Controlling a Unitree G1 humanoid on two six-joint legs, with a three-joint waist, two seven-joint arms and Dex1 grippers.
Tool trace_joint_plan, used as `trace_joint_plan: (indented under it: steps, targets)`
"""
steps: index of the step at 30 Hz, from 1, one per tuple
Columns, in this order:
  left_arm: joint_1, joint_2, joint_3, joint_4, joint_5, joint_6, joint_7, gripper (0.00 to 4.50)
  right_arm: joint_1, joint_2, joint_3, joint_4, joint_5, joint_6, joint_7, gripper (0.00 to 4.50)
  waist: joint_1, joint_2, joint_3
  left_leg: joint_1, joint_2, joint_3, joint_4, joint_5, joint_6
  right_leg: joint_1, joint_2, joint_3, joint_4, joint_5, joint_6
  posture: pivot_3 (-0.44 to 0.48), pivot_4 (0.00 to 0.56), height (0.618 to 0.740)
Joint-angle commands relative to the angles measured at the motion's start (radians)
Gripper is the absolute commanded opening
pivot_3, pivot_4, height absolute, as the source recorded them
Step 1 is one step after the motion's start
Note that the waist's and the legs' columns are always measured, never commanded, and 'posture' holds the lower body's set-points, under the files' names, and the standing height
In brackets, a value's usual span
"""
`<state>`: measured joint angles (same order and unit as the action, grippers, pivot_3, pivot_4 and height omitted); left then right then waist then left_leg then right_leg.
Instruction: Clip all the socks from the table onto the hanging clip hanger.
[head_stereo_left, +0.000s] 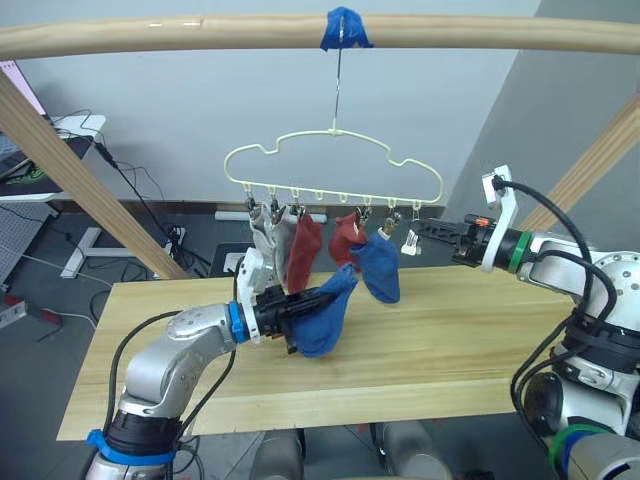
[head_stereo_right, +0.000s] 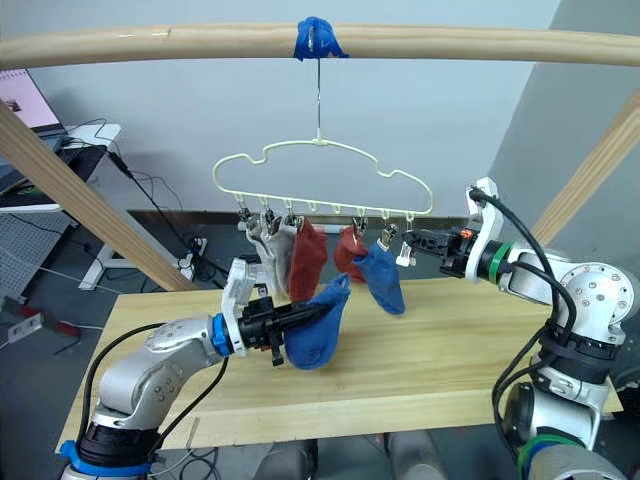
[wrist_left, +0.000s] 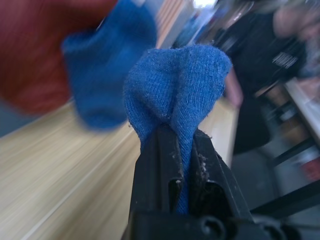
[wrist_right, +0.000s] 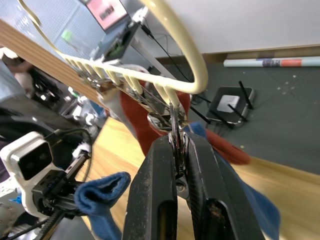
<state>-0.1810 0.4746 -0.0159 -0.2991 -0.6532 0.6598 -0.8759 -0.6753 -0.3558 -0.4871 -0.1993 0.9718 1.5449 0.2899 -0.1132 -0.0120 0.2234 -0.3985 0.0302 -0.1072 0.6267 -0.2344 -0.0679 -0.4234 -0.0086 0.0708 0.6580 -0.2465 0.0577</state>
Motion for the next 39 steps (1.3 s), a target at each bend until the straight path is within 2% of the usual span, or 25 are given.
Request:
trace_joint_plan:
  steps: [1, 5, 10, 16, 19, 21, 23, 29, 34, 39]
  targets:
    - [-0.037, -0.047, 0.033, -0.053, -0.152, 0.157, 0.086, 0.0, -0.031, 0.04, -0.067, -0.015, 0.073, 0.066, -0.041, 0.0, -0.003, 0.0, 0.0, 0.0, 0.0, 0.0, 0.0, 0.0, 0.0, 0.0, 0.0, 0.0, 0.0, 0.0, 0.0, -0.161, 0.217, 0.74]
    - [-0.078, -0.113, 0.054, -0.024, -0.247, 0.25, 0.159, 0.0, -0.036, 0.092, -0.115, 0.005, 0.152, 0.07, -0.128, 0.0, -0.01, 0.0, 0.0, -0.001, 0.0, 0.0, 0.0, 0.0, 0.0, 0.0, 0.0, 0.0, -0.001, 0.0, 0.0, -0.165, 0.21, 0.74]
    - [-0.102, -0.155, 0.051, -0.017, -0.267, 0.264, 0.206, 0.0, -0.056, 0.119, -0.148, 0.035, 0.249, 0.07, -0.232, 0.0, -0.02, 0.0, 0.0, -0.001, 0.0, 0.0, 0.0, 0.0, 0.0, 0.0, 0.0, 0.0, -0.001, 0.0, 0.0, -0.171, 0.194, 0.74]
    - [-0.108, -0.176, 0.041, -0.027, -0.258, 0.224, 0.195, 0.0, -0.042, 0.122, -0.141, 0.041, 0.363, 0.063, -0.331, 0.0, -0.026, 0.0, 0.0, -0.001, 0.0, 0.0, 0.0, 0.0, 0.0, 0.0, 0.0, 0.0, -0.001, 0.0, 0.0, -0.173, 0.196, 0.74]
    - [-0.104, -0.139, -0.01, -0.049, -0.193, 0.174, 0.151, 0.0, -0.039, 0.112, -0.127, 0.063, 0.416, 0.04, -0.379, 0.0, -0.027, 0.0, 0.0, -0.001, 0.0, 0.001, 0.0, 0.0, 0.0, -0.001, 0.0, 0.0, -0.001, 0.0, 0.0, -0.17, 0.2, 0.74]
    - [-0.099, -0.091, -0.105, -0.062, -0.024, 0.008, 0.098, 0.0, -0.035, 0.093, -0.109, 0.076, 0.449, 0.032, -0.396, 0.0, -0.028, 0.001, 0.0, -0.001, 0.0, 0.001, 0.0, 0.0, 0.0, -0.001, 0.0, 0.001, -0.001, 0.0, 0.0, -0.168, 0.202, 0.74]
    - [-0.095, -0.06, -0.17, -0.055, 0.086, -0.113, 0.058, 0.0, -0.032, 0.084, -0.097, 0.1, 0.499, 0.001, -0.443, 0.0, -0.026, 0.001, 0.001, -0.001, 0.0, 0.001, 0.0, 0.0, 0.0, -0.001, 0.0, 0.001, -0.001, 0.0, -0.001, -0.166, 0.203, 0.74]
    - [-0.098, -0.108, -0.176, -0.005, 0.15, -0.244, 0.057, 0.0, -0.002, 0.01, -0.007, 0.126, 0.614, -0.076, -0.501, 0.0, -0.026, 0.001, 0.001, -0.002, 0.0, 0.002, 0.0, 0.0, 0.0, -0.001, 0.0, 0.001, -0.004, 0.0, -0.001, -0.162, 0.206, 0.74]
    - [-0.102, -0.112, -0.175, 0.016, 0.177, -0.275, 0.044, 0.0, 0.027, -0.052, 0.07, 0.131, 0.702, -0.157, -0.537, 0.0, -0.026, 0.001, 0.001, -0.002, 0.0, 0.002, 0.0, -0.001, 0.001, -0.001, 0.0, 0.001, -0.005, 0.0, 0.0, -0.162, 0.206, 0.74]
    - [-0.114, -0.114, -0.19, 0.04, 0.256, -0.403, 0.024, 0.0, 0.055, -0.099, 0.13, 0.13, 0.765, -0.246, -0.575, 0.0, -0.026, 0.001, 0.001, -0.003, 0.0, 0.002, 0.0, -0.001, 0.001, 0.0, 0.0, 0.002, -0.007, 0.0, 0.0, -0.164, 0.204, 0.74]
